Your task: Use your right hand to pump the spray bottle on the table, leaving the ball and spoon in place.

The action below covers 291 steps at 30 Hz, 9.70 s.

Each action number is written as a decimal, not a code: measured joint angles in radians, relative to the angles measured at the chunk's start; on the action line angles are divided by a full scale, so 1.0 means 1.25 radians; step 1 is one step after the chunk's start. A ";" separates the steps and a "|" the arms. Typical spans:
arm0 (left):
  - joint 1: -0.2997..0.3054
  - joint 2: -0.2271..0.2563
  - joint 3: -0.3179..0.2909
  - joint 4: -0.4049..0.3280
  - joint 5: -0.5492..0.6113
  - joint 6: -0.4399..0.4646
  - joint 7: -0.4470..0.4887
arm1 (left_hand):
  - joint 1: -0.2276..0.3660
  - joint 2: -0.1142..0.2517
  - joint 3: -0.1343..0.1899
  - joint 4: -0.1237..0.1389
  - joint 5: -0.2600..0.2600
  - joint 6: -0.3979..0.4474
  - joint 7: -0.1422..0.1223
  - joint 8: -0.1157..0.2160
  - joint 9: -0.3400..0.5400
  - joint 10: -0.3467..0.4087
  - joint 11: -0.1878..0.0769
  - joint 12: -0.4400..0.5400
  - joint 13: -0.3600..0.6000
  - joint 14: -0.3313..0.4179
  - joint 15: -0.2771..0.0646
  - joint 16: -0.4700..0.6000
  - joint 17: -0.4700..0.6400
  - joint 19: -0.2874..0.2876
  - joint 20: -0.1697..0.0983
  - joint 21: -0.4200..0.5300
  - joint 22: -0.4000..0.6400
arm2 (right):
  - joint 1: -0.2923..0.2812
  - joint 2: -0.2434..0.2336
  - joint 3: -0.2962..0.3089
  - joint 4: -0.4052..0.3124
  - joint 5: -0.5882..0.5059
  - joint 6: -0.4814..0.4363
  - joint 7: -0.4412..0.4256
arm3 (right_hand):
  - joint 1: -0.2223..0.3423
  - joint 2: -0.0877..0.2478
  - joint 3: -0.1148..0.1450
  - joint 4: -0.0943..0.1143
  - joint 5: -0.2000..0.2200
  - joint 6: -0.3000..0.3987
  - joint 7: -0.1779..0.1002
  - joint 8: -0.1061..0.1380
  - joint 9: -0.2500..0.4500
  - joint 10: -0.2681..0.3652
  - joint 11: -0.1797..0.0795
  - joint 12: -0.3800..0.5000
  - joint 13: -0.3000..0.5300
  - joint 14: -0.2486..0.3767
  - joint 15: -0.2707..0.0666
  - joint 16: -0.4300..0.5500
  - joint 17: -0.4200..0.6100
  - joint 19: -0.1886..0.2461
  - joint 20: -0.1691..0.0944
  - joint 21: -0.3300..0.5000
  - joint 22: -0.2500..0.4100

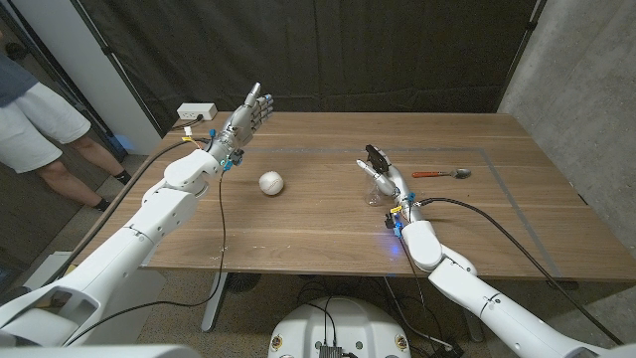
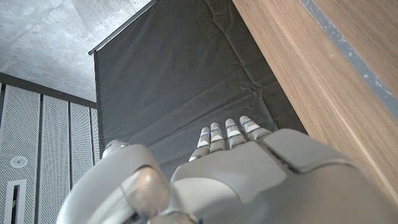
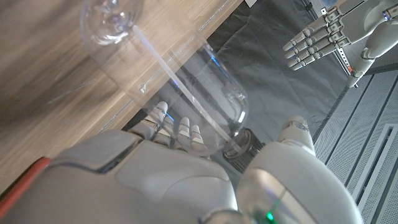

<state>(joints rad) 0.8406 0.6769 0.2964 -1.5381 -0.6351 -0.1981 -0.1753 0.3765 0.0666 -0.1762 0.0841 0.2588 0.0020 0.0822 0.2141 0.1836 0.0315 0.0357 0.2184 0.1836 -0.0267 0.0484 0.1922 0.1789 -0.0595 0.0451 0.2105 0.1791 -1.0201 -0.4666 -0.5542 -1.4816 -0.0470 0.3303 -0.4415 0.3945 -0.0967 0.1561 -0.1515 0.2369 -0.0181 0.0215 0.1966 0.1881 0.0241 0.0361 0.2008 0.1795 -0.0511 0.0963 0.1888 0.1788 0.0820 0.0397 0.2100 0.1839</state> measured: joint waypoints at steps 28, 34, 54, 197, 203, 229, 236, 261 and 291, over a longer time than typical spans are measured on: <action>0.006 -0.007 -0.003 0.009 -0.010 0.007 0.008 | 0.008 0.008 -0.002 -0.002 -0.003 0.010 0.001 -0.003 0.000 0.000 0.000 -0.002 0.000 0.000 0.000 0.000 0.000 0.000 0.000 -0.001 0.000 | 0.014 0.024 0.005 0.013 -0.013 0.002 -0.056 | 0.090 0.033 0.016 0.009 -0.004 0.224 -0.100 0.062 0.000 0.240 -0.087 0.059 0.000 0.193 -0.020 0.018 0.000 0.122 0.038 0.023 0.002; -0.001 -0.011 0.001 0.017 -0.011 0.009 0.006 | 0.013 0.013 -0.002 -0.002 -0.003 0.010 0.001 -0.003 0.000 0.004 -0.004 -0.002 0.000 0.000 0.000 0.000 0.000 0.000 0.000 -0.001 0.000 | 0.012 0.030 0.007 0.015 -0.016 0.014 -0.075 | 0.106 0.061 0.020 0.014 -0.010 0.314 -0.145 0.080 -0.002 0.292 -0.113 0.067 0.000 0.235 -0.029 0.018 0.000 0.141 0.036 0.023 0.004; -0.011 -0.017 0.008 0.025 -0.011 0.020 -0.001 | 0.023 0.023 0.001 -0.006 -0.006 0.014 -0.003 -0.003 0.000 0.009 0.000 -0.002 0.000 0.004 -0.004 0.000 0.000 0.000 0.000 -0.001 0.000 | 0.009 0.054 0.015 0.049 -0.013 0.073 -0.100 | 0.042 0.119 0.013 0.064 -0.029 0.439 -0.181 0.089 -0.002 0.355 -0.136 0.071 0.000 0.280 -0.034 0.018 0.008 0.163 0.048 0.023 0.008; 0.002 -0.014 -0.003 0.024 -0.020 0.022 0.011 | 0.050 0.050 0.003 -0.008 -0.026 0.020 -0.009 -0.009 0.000 0.008 0.000 -0.014 0.000 0.004 -0.004 -0.003 0.000 -0.017 0.017 -0.006 0.000 | 0.043 0.127 0.056 0.101 -0.159 0.198 -0.332 | -0.076 0.218 0.250 0.117 -0.048 0.608 -0.078 0.508 0.185 0.428 -0.112 0.297 0.442 0.394 -0.112 0.257 0.253 0.239 0.089 0.154 0.016; 0.003 -0.015 -0.003 0.024 -0.020 0.022 0.011 | 0.056 0.056 0.003 -0.008 -0.028 0.020 -0.009 -0.009 0.000 0.008 0.000 -0.014 0.000 0.004 -0.004 -0.003 0.000 -0.017 0.017 -0.006 0.000 | 0.041 0.125 0.056 0.096 -0.164 0.191 -0.339 | -0.082 0.213 0.269 0.120 -0.048 0.675 -0.063 0.502 0.153 0.425 -0.109 0.288 0.422 0.390 -0.116 0.254 0.246 0.235 0.092 0.154 0.016; 0.012 -0.014 -0.005 0.019 -0.023 0.020 0.016 | 0.055 0.055 0.003 -0.008 -0.028 0.020 -0.009 -0.009 0.000 0.008 0.000 -0.014 0.000 0.004 -0.004 -0.003 0.000 -0.017 0.017 -0.006 0.000 | 0.048 0.120 0.053 0.102 -0.188 0.198 -0.362 | -0.070 0.194 0.291 0.117 -0.051 0.720 -0.069 0.826 0.428 0.509 -0.127 0.387 0.551 0.500 -0.117 0.405 0.339 0.339 0.029 0.204 0.029; 0.012 -0.014 -0.005 0.019 -0.023 0.020 0.015 | 0.055 0.055 0.003 -0.008 -0.028 0.020 -0.009 -0.009 0.000 0.008 0.000 -0.014 0.000 0.004 -0.004 -0.003 0.000 -0.017 0.017 -0.006 0.000 | 0.056 0.118 0.049 0.114 -0.198 0.206 -0.370 | -0.061 0.185 0.287 0.121 -0.051 0.717 -0.078 0.895 0.428 0.509 -0.147 0.475 0.706 0.512 -0.121 0.534 0.427 0.400 -0.027 0.256 0.047; -0.014 -0.023 0.009 0.056 -0.023 0.027 -0.014 | 0.056 0.056 0.006 -0.005 -0.028 0.020 -0.009 -0.009 0.000 0.005 -0.003 -0.014 0.000 0.004 -0.004 -0.003 0.000 -0.020 0.020 -0.006 0.000 | 0.009 0.077 0.056 0.015 -0.217 0.089 -0.361 | -0.115 0.200 0.282 0.127 -0.051 0.590 -0.116 0.541 0.226 0.372 -0.099 0.281 0.466 0.335 -0.110 0.243 0.178 0.224 0.053 0.250 0.021; -0.057 -0.048 0.024 0.129 -0.029 0.019 -0.074 | 0.058 0.058 0.006 -0.005 -0.028 0.020 -0.009 -0.009 0.000 0.005 -0.003 -0.014 0.000 0.004 -0.004 -0.003 0.000 -0.024 0.033 -0.006 0.000 | -0.055 0.019 0.019 -0.129 -0.267 -0.226 -0.337 | -0.178 0.192 0.303 0.215 -0.053 0.170 -0.144 0.126 0.002 0.099 -0.095 0.058 0.191 0.029 -0.104 0.044 0.098 -0.072 -0.038 0.154 0.013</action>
<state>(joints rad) 0.7687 0.6169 0.3269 -1.3764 -0.6708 -0.1747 -0.2678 0.4487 0.1388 -0.1691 0.0773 0.2243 0.0268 0.0715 0.2025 0.1835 0.0382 0.0320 0.2010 0.1836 -0.0216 0.0431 0.1884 0.1789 -0.0897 0.0863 0.2029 0.1789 -1.0890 -0.4426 -0.5305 -1.6427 -0.3812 0.0480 -0.8631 0.1724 0.1434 0.5347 0.1174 0.1702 0.1941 -0.1591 0.3545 0.1905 0.1483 -0.0823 0.2733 0.4185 -0.0143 -0.0337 0.2433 0.3015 -0.0083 -0.0073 0.4020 0.1997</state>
